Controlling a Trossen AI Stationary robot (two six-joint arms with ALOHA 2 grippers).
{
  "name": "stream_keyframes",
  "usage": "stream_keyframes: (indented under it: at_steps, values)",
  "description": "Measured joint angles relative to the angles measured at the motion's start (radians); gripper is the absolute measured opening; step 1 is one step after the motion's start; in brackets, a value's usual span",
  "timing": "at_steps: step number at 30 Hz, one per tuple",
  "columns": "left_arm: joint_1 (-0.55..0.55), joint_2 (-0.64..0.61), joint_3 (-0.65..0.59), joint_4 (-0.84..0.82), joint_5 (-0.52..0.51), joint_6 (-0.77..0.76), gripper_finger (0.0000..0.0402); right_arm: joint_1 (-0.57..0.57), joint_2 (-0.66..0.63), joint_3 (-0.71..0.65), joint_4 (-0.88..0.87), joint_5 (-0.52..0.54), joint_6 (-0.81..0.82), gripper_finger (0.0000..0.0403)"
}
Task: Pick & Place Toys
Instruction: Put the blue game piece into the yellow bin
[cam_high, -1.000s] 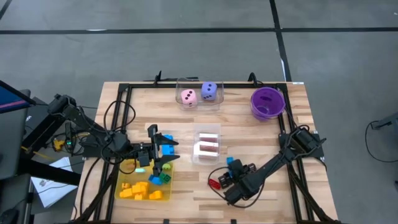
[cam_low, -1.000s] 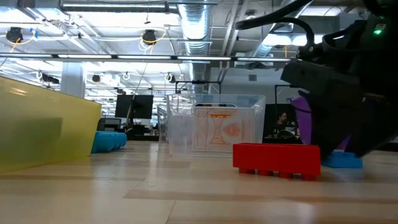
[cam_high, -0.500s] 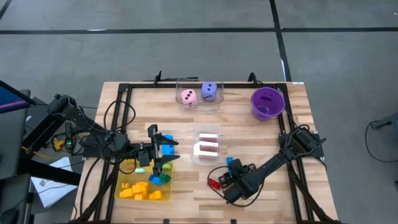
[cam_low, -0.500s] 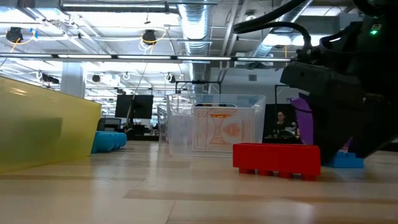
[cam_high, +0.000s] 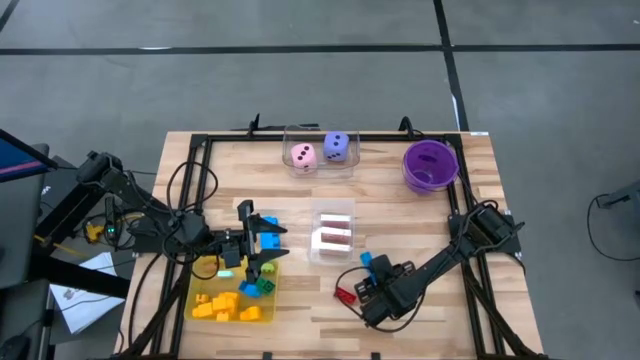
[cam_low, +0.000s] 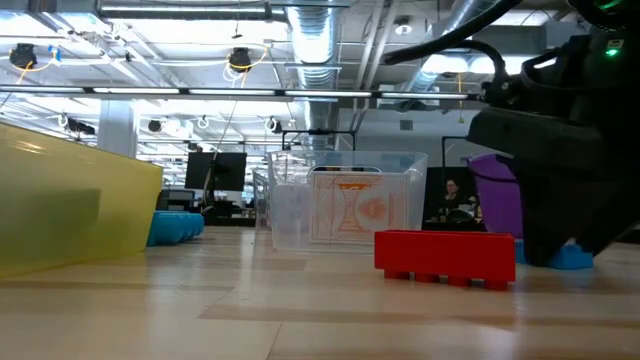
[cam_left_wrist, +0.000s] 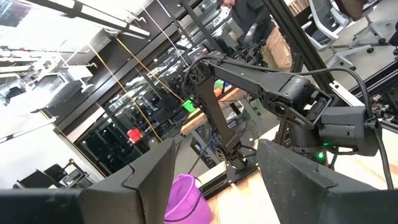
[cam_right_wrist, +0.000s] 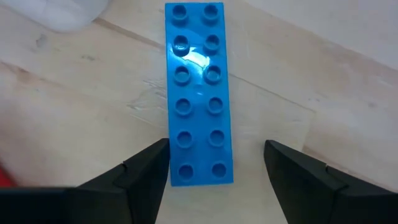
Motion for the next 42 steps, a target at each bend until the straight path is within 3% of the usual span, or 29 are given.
stream_keyframes:
  at_steps: [9, 19, 33, 38, 42]
  values:
    - [0.000, 0.000, 0.000, 0.000, 0.000, 0.000, 0.0222, 0.000, 0.000, -0.002, 0.021, 0.011, -0.024, 0.0238]
    - [0.000, 0.000, 0.000, -0.006, 0.000, 0.000, 0.0222, 0.002, 0.001, -0.002, 0.055, 0.004, -0.057, 0.0124]
    - [0.000, 0.000, 0.000, -0.012, 0.000, 0.000, 0.0222, 0.088, -0.060, 0.030, 0.007, -0.058, -0.028, 0.0131]
    - [0.000, 0.000, 0.000, -0.058, 0.002, -0.005, 0.0222, 0.162, -0.110, 0.058, -0.024, 0.087, 0.032, 0.0129]
    - [0.000, 0.000, 0.000, -0.118, 0.096, -0.031, 0.0222, 0.228, -0.157, 0.071, -0.020, 0.210, 0.040, 0.0129]
